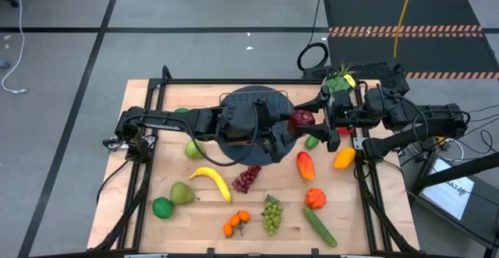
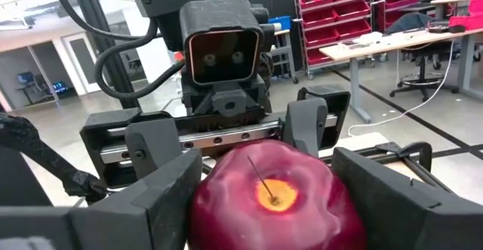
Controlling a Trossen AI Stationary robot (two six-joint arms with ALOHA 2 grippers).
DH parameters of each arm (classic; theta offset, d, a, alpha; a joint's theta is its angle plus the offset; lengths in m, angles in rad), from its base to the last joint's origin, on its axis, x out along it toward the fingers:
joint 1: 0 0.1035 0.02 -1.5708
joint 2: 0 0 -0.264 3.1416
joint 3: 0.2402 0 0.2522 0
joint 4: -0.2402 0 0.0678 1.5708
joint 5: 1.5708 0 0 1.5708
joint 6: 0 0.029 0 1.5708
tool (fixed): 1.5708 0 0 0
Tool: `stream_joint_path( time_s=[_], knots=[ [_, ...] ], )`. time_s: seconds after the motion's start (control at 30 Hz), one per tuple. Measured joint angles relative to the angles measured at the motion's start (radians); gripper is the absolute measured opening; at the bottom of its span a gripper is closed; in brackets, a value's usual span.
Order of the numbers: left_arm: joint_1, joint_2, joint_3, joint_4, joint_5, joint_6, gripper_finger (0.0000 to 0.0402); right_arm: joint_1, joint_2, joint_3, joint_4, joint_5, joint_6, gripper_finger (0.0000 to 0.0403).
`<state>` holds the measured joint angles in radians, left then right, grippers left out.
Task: Build produce basket
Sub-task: Put the dark red apple into the wire basket
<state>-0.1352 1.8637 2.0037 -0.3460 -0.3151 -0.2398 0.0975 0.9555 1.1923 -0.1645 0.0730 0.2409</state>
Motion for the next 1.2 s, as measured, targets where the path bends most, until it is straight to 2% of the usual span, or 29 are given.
stream_joint_path(
  time_s=[0.4, 0.7, 0.93, 1.1, 1.2],
  knots=[
    [-0.004, 0.000, 0.000, 0.002, -0.040, -0.016, 0.0296, 0.000, -0.005, 0.000, -0.006, 0.001, 0.000, 0.0280],
    [-0.003, 0.000, 0.000, -0.100, -0.105, -0.098, 0.0377, -0.001, -0.005, -0.002, -0.036, 0.018, -0.043, 0.0280],
    [0.002, -0.034, 0.000, -0.324, -0.150, -0.191, 0.0392, -0.030, -0.007, -0.002, -0.060, 0.027, -0.050, 0.0279],
    [0.010, -0.118, 0.001, -0.576, -0.159, -0.308, 0.0392, -0.075, 0.003, -0.025, -0.040, 0.040, -0.071, 0.0279],
    [0.017, -0.163, 0.001, -0.721, -0.160, -0.384, 0.0380, -0.107, 0.024, -0.063, -0.007, 0.096, -0.074, 0.0279]
  ],
)
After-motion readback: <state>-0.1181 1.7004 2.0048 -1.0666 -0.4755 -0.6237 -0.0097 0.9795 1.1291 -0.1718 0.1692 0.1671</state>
